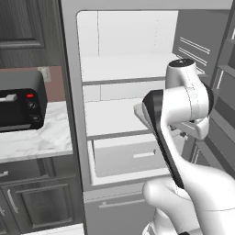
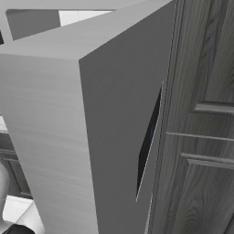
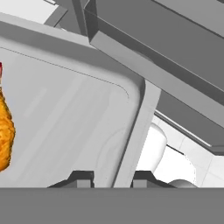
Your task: Place the tupperware containing the shrimp and corn meal in the microwave. Close the microwave door and press the start button to reheat the meal.
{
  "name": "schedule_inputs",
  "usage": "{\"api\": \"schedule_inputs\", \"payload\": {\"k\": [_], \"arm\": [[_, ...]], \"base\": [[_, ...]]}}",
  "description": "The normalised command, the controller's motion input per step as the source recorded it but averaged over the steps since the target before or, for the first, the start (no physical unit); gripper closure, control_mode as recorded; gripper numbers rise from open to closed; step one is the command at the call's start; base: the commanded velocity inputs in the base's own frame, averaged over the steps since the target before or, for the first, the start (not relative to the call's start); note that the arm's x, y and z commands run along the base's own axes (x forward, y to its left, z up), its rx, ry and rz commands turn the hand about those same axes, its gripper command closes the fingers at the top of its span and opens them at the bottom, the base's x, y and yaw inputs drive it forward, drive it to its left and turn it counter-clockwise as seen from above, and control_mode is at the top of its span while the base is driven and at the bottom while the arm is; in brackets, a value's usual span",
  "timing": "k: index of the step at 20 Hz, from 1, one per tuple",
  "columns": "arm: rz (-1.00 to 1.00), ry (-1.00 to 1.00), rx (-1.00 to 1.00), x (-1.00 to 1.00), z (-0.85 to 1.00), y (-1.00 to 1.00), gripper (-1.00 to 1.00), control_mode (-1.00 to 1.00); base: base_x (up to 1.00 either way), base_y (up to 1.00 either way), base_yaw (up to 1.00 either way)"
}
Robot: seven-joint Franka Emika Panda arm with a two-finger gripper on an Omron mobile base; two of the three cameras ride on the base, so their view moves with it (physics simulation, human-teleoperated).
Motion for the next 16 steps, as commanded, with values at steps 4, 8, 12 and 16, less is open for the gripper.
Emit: {"api": "schedule_inputs", "payload": {"k": [4,8,12,16], "arm": [[0.0,0.0,0.0,0.0,0.0,0.0,1.0,-1.0],[0.0,0.0,0.0,0.0,0.0,0.0,1.0,-1.0],[0.0,0.0,0.0,0.0,0.0,0.0,1.0,1.0],[0.0,0.0,0.0,0.0,0.0,0.0,1.0,1.0]], "base": [[0.0,0.0,0.0],[0.0,0.0,0.0],[-0.08,0.0,0.0],[-0.49,0.0,0.0]]}}
